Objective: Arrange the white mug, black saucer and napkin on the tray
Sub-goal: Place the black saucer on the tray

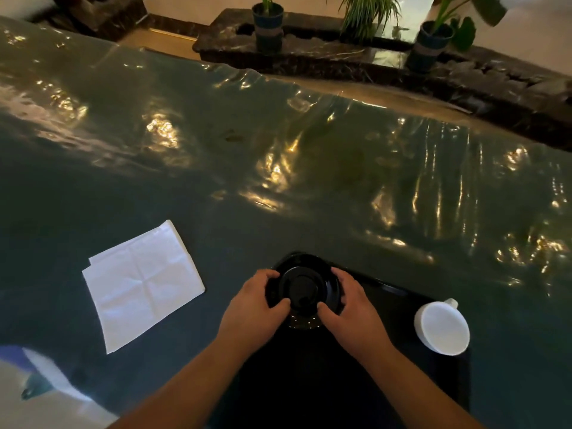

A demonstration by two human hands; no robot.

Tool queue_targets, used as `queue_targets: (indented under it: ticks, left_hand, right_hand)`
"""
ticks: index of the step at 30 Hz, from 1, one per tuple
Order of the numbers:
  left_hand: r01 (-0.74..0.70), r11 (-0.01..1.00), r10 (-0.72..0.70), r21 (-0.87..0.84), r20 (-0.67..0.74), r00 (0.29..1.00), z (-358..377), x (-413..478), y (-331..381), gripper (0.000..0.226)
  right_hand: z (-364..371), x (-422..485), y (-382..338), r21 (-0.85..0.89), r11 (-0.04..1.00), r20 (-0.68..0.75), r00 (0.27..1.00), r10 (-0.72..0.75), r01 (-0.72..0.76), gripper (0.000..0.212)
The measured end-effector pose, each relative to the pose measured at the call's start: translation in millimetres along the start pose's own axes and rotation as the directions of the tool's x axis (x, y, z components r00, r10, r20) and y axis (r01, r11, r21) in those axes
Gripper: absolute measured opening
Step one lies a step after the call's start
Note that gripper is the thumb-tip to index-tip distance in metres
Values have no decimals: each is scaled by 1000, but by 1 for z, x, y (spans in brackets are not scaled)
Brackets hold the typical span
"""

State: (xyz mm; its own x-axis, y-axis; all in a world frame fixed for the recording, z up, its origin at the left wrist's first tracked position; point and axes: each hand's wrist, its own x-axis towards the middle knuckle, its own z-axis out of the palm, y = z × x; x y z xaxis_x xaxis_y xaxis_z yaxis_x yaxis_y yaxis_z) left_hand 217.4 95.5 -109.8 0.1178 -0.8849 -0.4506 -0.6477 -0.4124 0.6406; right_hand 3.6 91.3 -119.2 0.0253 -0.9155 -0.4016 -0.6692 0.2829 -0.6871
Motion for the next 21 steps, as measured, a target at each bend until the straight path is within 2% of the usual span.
queue_targets:
  ticks: [10, 14, 18, 21]
  left_hand:
    - [-75, 994, 67, 77, 99, 993, 20, -2, 21, 59]
    - [-113, 987, 103, 111, 93, 990, 19, 1, 18, 62]
    - [-102, 991, 98, 83, 55, 994, 12, 0, 11, 57]
    - [-104, 991, 110, 87, -60, 992, -6, -1, 4, 42]
  right_hand:
    - [-14, -7, 24, -35, 997, 19, 998, 65, -64, 79]
    - [-14, -7, 26, -40, 996, 31, 996, 78, -77, 89]
    - [-14, -7, 19, -67, 996, 18, 998, 63, -61, 89]
    - [-16, -4, 8, -152, 988, -107, 994, 13, -30, 79]
